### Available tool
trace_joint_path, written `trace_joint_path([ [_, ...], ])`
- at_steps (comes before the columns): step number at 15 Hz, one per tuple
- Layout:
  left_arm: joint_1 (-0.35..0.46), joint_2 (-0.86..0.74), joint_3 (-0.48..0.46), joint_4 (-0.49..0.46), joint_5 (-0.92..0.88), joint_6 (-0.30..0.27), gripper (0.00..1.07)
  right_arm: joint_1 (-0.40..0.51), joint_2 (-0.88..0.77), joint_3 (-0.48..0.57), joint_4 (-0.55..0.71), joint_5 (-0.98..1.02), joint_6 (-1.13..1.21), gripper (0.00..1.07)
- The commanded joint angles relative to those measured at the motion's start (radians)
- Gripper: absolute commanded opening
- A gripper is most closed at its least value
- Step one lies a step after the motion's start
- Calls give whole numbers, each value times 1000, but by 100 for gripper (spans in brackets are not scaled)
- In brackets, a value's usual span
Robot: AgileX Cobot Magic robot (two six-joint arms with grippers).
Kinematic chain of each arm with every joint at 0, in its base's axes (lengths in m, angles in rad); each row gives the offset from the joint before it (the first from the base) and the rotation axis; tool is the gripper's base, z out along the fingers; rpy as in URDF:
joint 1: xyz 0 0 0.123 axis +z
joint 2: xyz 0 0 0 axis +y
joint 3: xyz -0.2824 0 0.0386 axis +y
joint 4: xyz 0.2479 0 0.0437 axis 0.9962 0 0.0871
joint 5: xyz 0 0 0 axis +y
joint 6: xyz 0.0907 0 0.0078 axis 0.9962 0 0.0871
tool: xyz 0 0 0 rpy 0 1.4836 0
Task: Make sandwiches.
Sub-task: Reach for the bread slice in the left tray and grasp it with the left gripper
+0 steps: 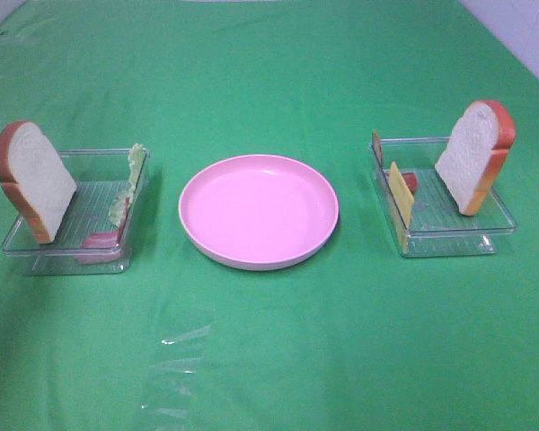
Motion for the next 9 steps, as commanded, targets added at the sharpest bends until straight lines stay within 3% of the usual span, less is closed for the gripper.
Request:
trace_joint_path([
  [1,-7,120,-74,-36,110,3,100,0,-16,3,3,-8,-5,96],
  [5,-132,346,-79,54,108,-9,100,0,-16,3,3,-8,-5,96],
  [9,-157,440,-79,73,91,-54,100,0,-16,3,3,-8,-5,96],
])
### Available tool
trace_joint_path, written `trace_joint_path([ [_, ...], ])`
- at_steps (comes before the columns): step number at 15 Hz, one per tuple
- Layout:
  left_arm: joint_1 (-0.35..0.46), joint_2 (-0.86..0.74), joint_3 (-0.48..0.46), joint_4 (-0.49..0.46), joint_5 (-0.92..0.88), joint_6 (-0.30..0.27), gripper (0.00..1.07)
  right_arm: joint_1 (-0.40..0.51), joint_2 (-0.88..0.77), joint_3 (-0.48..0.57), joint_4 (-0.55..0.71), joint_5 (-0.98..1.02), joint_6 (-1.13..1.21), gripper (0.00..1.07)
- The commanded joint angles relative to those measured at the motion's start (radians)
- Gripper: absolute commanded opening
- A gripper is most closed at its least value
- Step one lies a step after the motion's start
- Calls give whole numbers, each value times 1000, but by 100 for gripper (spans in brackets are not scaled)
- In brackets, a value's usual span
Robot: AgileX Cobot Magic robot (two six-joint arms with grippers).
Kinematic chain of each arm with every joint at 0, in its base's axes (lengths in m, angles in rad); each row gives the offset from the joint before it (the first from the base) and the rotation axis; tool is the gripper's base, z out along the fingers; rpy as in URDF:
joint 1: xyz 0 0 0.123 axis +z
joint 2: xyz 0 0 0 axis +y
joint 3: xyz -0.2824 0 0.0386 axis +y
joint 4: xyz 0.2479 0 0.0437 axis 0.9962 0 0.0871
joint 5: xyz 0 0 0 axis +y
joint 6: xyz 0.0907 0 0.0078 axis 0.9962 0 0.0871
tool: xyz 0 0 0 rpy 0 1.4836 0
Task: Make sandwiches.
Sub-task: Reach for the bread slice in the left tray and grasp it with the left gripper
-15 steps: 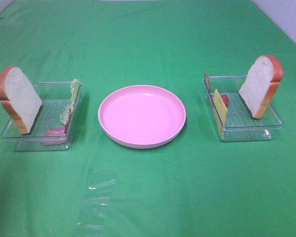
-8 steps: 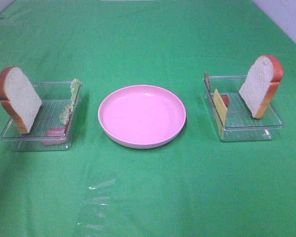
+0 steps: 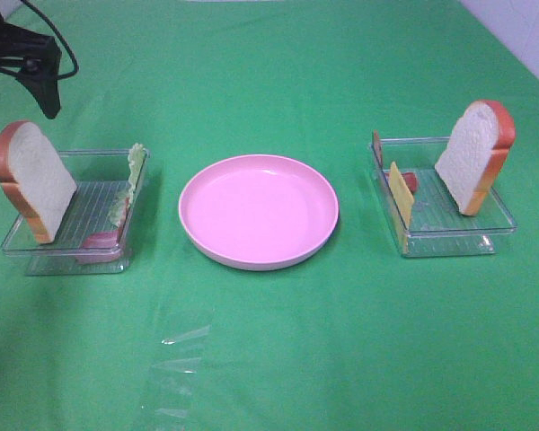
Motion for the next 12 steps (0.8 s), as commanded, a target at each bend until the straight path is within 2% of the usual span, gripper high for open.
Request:
trace_joint_path([
  [1,-2,50,-5,13,93,-21,100,0,-16,3,3,-8,-5,96],
  [7,-2,178,-5,2,93,-35,100,0,-16,3,3,-8,-5,96],
  [10,0,194,-5,1,92,-31,94,0,-16,3,3,-8,-5,96],
  [12,0,193,-5,2,87,-31,76,0,-16,3,3,-8,-5,96],
])
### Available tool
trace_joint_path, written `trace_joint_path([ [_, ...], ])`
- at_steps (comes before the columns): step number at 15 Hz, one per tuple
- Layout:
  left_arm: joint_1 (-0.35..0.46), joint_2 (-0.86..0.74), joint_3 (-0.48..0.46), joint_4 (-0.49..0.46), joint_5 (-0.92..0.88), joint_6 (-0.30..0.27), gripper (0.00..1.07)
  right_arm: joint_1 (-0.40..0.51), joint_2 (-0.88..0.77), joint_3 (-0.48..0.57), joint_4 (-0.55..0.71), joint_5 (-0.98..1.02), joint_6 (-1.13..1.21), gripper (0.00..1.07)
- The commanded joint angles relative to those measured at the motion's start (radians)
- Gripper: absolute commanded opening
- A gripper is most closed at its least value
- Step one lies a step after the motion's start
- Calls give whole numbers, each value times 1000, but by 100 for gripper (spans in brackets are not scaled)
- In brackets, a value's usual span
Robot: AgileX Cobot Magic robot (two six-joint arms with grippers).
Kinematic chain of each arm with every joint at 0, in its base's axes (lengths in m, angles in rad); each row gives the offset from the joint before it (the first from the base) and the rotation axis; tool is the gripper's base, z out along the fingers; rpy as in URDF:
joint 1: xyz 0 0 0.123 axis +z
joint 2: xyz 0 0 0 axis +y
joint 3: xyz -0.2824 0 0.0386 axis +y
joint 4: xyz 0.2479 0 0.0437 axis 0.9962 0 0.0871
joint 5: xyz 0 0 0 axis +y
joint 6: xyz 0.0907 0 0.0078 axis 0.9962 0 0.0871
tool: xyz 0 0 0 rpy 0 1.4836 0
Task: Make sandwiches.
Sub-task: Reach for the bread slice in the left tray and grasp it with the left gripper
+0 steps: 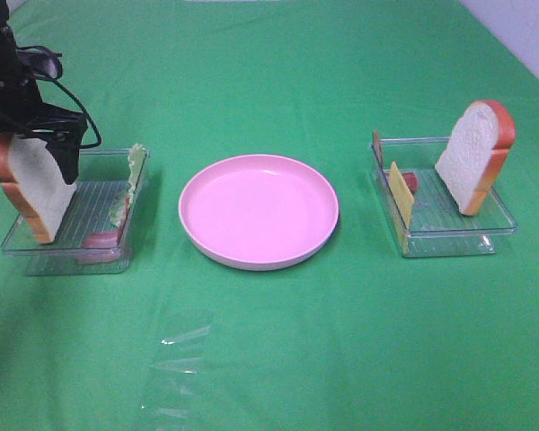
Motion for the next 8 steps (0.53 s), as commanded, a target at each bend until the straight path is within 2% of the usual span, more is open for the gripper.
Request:
trace_joint_path([
  [1,0,3,0,-2,76,-10,65,0,-16,3,3,-8,-5,96],
  [2,0,3,0,-2,69,-10,57,0,-16,3,3,-8,-5,96],
  [3,0,2,0,-2,61,-10,53,0,-16,3,3,-8,-5,96],
  [8,0,2,0,-2,54,-10,53,0,-16,3,3,-8,-5,96],
])
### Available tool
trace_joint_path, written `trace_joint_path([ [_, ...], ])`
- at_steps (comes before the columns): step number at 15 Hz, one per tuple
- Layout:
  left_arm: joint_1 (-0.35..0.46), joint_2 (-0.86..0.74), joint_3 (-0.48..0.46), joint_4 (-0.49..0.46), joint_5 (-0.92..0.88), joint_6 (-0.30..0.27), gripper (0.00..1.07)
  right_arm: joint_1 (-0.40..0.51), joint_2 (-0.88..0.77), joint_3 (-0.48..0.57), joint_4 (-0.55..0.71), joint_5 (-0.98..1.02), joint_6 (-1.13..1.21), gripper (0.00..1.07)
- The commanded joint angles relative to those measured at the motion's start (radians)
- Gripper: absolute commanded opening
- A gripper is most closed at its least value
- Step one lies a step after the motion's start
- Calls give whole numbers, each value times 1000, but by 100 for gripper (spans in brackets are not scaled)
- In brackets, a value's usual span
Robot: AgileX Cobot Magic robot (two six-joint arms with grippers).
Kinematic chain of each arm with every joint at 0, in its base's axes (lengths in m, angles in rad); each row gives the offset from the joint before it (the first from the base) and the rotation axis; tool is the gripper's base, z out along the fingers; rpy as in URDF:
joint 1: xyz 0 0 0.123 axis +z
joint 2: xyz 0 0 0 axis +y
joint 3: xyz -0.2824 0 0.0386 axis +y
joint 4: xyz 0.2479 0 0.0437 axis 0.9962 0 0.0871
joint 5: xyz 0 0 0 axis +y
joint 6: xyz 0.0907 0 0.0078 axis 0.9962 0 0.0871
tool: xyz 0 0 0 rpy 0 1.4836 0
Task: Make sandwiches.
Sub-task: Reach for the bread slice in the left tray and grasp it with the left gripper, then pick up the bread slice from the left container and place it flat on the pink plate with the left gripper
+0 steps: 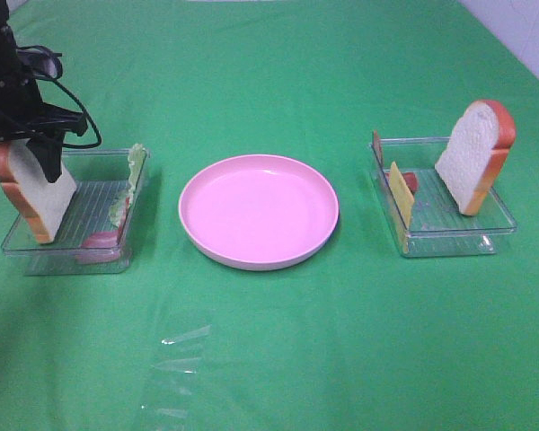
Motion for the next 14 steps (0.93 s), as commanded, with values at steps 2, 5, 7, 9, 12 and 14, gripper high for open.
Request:
trace_joint_path([
  [2,0,2,0,-3,45,-10,53,0,-16,3,3,-8,-5,96],
  [5,0,2,0,-3,43,-14,32,0,-16,3,3,-8,-5,96],
  [7,0,2,0,-3,38,-14,18,0,-16,3,3,-8,-5,96],
  [9,0,2,0,-3,36,-14,4,0,-16,3,3,-8,-5,96],
  [12,0,2,0,-3,34,-14,0,0,-16,3,3,-8,-5,96],
  [14,0,-4,0,-3,30,-14,0,0,-16,3,3,-8,-5,96],
])
